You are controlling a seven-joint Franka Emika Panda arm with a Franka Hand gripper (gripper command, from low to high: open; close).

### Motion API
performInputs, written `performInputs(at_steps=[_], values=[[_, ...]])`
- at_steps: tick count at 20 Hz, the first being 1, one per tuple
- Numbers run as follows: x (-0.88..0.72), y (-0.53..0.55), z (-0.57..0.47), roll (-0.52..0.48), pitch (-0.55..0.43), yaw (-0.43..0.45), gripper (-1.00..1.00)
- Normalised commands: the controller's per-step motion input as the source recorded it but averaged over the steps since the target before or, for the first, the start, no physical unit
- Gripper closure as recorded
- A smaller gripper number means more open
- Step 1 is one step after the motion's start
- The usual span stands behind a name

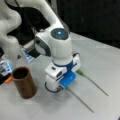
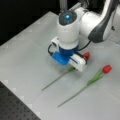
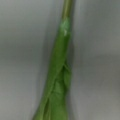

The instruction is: Flower insertion into a vase

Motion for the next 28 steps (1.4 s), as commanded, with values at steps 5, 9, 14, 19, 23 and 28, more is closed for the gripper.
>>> performInputs(at_steps=[5,9,14,19,23,28], values=[[0.09,-0.07,-0.08,0.016,-0.022,0.065,-1.0],[0.08,-0.06,-0.09,0.016,-0.031,0.066,-1.0],[0.08,-0.06,-0.09,0.004,-0.019,0.071,-1.0],[0.14,-0.04,-0.08,-0.008,0.007,0.068,-1.0],[0.19,-0.03,-0.05,-0.014,0.026,0.079,-1.0],[0.22,-0.02,-0.05,-0.011,0.019,0.078,1.0]])
